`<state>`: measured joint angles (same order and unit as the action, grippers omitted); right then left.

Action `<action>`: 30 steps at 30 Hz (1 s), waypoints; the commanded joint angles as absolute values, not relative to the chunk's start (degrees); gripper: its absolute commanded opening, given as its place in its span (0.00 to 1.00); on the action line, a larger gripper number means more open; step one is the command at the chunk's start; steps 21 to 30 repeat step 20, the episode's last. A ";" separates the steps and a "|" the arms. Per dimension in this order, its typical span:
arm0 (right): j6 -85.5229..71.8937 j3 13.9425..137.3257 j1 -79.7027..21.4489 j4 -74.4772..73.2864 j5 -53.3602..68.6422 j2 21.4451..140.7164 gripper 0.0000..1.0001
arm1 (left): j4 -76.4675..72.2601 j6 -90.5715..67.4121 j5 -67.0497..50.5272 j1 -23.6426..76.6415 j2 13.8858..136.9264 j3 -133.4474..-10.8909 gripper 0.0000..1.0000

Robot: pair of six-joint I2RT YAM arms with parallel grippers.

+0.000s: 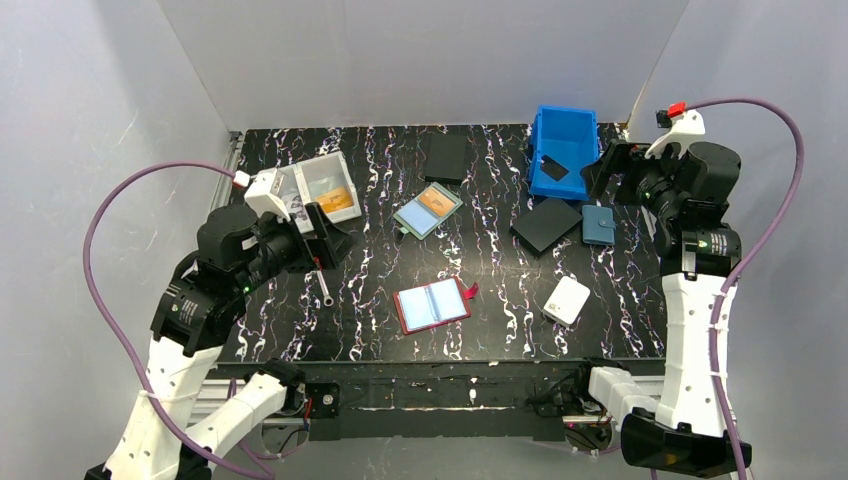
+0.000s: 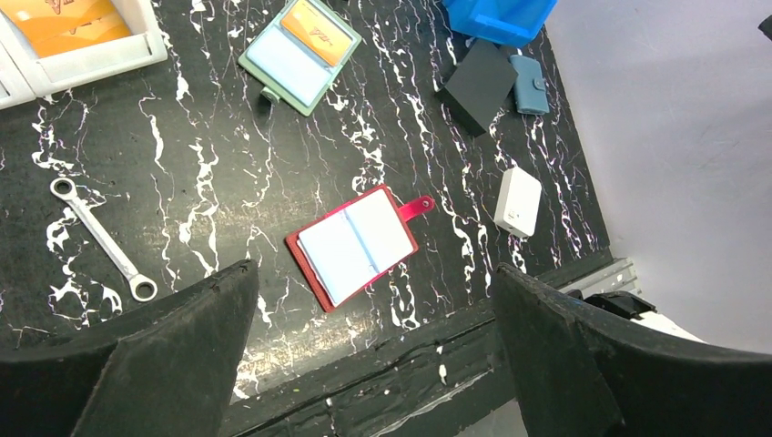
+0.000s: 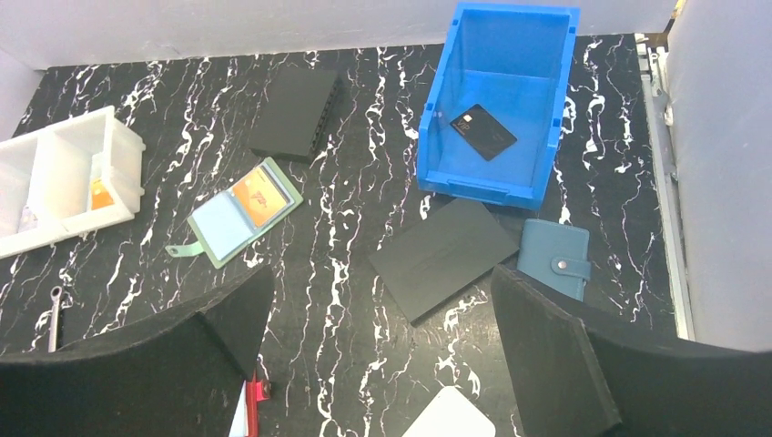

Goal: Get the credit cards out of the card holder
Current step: Reset both arms

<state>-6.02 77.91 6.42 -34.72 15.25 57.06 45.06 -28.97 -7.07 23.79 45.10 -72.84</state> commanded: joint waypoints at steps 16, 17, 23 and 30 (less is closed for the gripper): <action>-7.03 77.56 6.77 -31.25 14.16 56.05 0.98 | 43.49 -28.43 -9.67 23.58 44.27 -70.86 0.98; -6.92 77.46 6.77 -31.24 14.46 56.06 0.98 | 43.24 -28.39 -9.93 23.60 44.41 -70.64 0.98; -7.23 76.84 6.76 -31.26 17.34 56.28 0.98 | 42.69 -28.39 -11.02 23.61 44.56 -70.00 0.98; -7.23 76.84 6.76 -31.26 17.34 56.28 0.98 | 42.69 -28.39 -11.02 23.61 44.56 -70.00 0.98</action>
